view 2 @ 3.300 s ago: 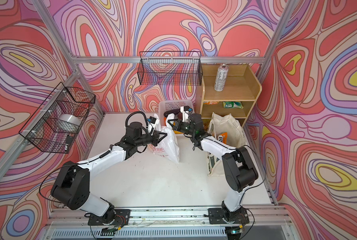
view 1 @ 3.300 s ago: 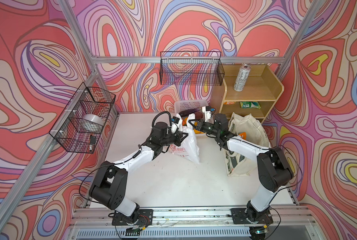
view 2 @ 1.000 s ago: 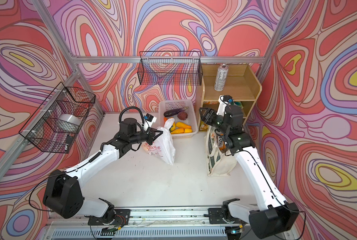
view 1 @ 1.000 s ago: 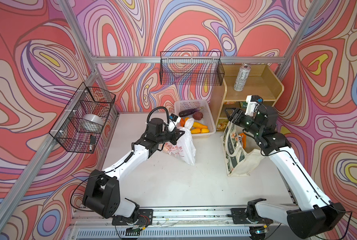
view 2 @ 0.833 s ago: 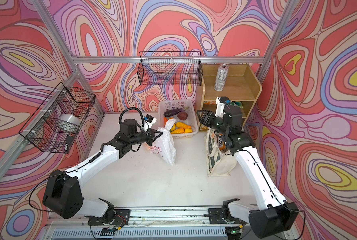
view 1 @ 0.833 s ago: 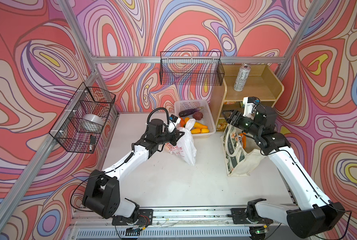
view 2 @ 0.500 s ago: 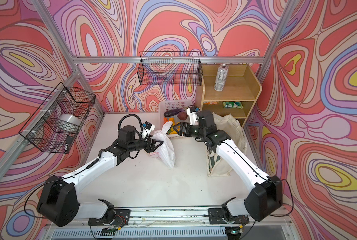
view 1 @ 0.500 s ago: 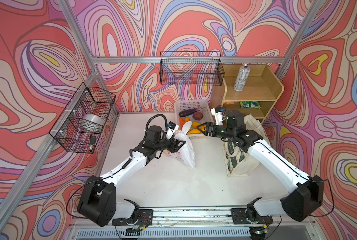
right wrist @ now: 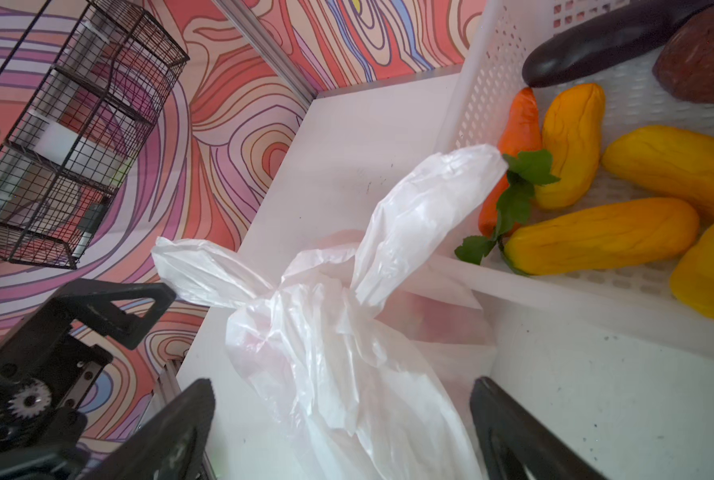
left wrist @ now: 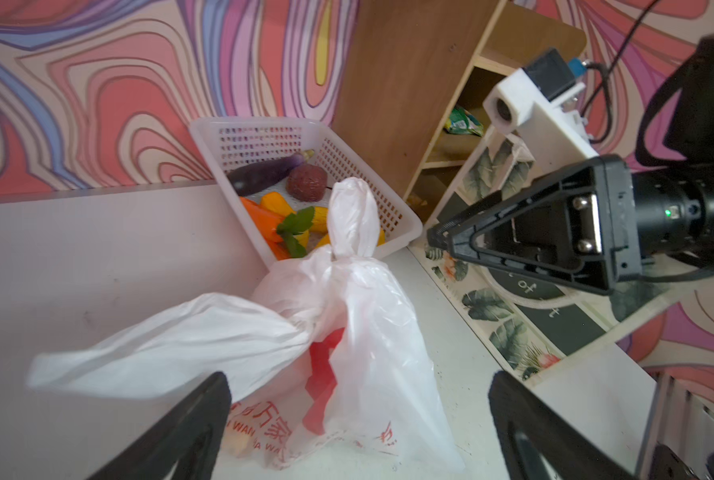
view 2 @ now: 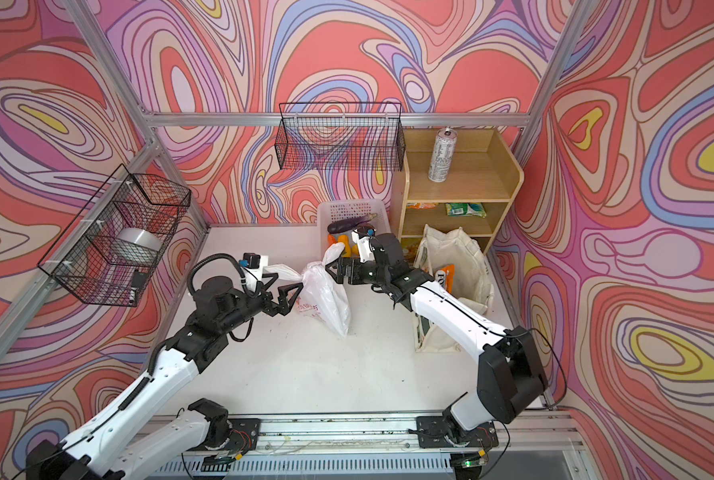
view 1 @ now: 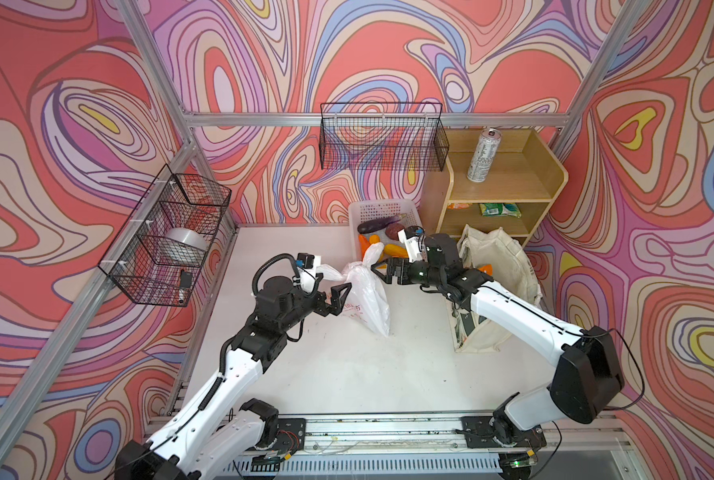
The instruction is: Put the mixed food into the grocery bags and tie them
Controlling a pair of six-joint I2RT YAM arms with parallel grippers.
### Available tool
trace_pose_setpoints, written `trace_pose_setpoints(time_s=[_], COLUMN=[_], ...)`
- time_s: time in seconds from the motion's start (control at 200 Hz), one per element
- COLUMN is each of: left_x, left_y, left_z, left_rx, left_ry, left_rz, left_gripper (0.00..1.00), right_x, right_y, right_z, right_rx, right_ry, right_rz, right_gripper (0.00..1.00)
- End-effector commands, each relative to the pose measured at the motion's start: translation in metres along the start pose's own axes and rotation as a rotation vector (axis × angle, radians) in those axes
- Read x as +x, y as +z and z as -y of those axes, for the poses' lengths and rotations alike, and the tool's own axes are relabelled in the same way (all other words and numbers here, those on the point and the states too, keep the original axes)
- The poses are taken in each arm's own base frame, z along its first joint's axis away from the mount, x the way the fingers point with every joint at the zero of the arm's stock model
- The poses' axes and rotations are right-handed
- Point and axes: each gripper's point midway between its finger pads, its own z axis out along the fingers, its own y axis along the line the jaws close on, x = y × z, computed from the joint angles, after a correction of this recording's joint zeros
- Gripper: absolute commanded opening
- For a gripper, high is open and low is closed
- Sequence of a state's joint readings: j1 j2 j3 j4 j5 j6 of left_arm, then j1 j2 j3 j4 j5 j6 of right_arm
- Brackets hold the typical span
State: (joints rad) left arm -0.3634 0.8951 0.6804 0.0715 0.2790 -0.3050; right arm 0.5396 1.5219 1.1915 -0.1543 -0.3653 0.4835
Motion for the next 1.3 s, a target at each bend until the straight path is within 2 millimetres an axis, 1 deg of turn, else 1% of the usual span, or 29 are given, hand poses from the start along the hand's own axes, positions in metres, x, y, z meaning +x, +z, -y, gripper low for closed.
trace_pose_setpoints(time_s=[0.0,0.065,0.17,0.275,0.346,0.501,0.596,0.731,0.806,0.871,0.881,0.896,1.027,1.137,1.217,1.297], left_x=[-0.016,-0.018,-0.018,-0.017,-0.015,-0.019,-0.026,-0.037,-0.041,-0.045,-0.045,-0.046,-0.048,-0.046,-0.045,-0.045], left_y=[-0.012,-0.012,-0.002,0.009,0.017,0.037,0.049,0.065,0.073,0.078,0.079,0.08,0.089,0.095,0.099,0.103], left_z=[-0.033,-0.044,-0.05,-0.042,-0.041,-0.037,-0.036,-0.031,-0.026,-0.022,-0.022,-0.02,-0.012,-0.007,-0.003,0.0], left_rx=[-0.133,-0.137,-0.089,-0.008,0.023,0.1,0.134,0.185,0.211,0.225,0.225,0.228,0.243,0.257,0.265,0.272], left_ry=[-0.141,-0.198,-0.275,-0.311,-0.346,-0.411,-0.438,-0.459,-0.461,-0.456,-0.455,-0.453,-0.443,-0.441,-0.44,-0.439], left_rz=[0.094,0.094,0.057,0.034,0.032,0.025,0.022,0.008,-0.003,-0.011,-0.012,-0.013,-0.028,-0.041,-0.046,-0.051], left_gripper=[1.0,1.0,1.0,1.0,1.0,0.99,0.86,0.59,0.41,0.29,0.28,0.25,0.0,0.0,0.0,0.0], right_x=[-0.007,-0.007,-0.009,-0.011,-0.011,-0.001,0.005,0.014,0.018,0.021,0.028,0.031,0.039,0.046,0.051,0.054], right_y=[0.014,0.022,0.031,0.036,0.04,0.056,0.063,0.074,0.078,0.08,0.086,0.088,0.092,0.091,0.095,0.101], right_z=[0.0,0.004,0.003,-0.002,-0.009,-0.02,-0.025,-0.031,-0.035,-0.042,-0.037,-0.037,-0.049,-0.06,-0.061,-0.058], right_rx=[-0.013,-0.012,-0.027,-0.052,-0.071,-0.118,-0.143,-0.153,-0.145,-0.143,-0.135,-0.131,-0.126,-0.14,-0.126,-0.109], right_ry=[-0.045,-0.055,-0.094,-0.118,-0.145,-0.186,-0.21,-0.248,-0.276,-0.309,-0.309,-0.316,-0.378,-0.42,-0.433,-0.432], right_rz=[0.031,0.031,0.039,0.058,0.062,0.041,0.03,0.011,0.0,-0.004,-0.023,-0.032,-0.043,-0.047,-0.058,-0.062], right_gripper=[0.98,0.98,0.99,0.99,0.98,0.98,0.98,0.99,0.99,0.98,0.98,0.98,0.99,0.98,0.98,0.98])
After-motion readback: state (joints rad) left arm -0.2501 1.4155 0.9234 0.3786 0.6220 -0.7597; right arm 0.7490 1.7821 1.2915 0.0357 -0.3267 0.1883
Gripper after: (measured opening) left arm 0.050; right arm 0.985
